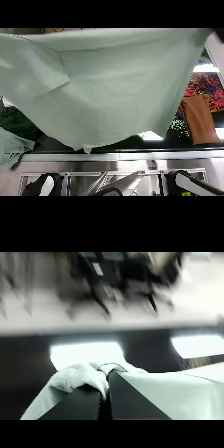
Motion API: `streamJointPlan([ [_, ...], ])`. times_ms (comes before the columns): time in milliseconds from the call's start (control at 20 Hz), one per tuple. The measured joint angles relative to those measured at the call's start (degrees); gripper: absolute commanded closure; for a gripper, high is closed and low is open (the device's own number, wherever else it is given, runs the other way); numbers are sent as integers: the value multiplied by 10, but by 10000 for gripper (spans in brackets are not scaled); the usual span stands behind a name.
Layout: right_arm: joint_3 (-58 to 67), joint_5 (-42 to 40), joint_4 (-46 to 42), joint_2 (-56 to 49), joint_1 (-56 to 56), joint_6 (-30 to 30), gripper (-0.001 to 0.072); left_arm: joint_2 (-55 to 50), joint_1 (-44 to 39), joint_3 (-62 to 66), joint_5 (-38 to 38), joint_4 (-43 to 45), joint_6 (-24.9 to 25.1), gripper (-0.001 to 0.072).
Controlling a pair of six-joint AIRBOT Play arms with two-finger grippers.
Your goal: Fold the shirts.
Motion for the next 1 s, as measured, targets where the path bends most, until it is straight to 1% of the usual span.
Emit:
streamJointPlan([
  [150,-35,-23,-40,-107,34,-8,693,-146,-82,-2,38,51,0,696],
  [300,-49,-63,-66,-225,53,-13,694,-307,-127,20,83,81,0,696],
  [450,-46,-114,-76,-330,60,-15,694,-468,-146,101,98,96,-17,697],
  [550,-35,-139,-78,-377,62,-16,694,-546,-152,173,93,101,-32,697],
  [650,-19,-158,-80,-405,62,-17,694,-593,-156,234,85,103,-43,697],
  [750,-7,-166,-80,-416,60,-17,694,-606,-155,258,82,107,-54,697],
  [850,-1,-161,-82,-418,54,-17,693,-604,-152,250,81,135,-75,696],
  [1000,2,-132,-97,-422,50,-17,693,-598,-151,219,68,195,-107,695],
])
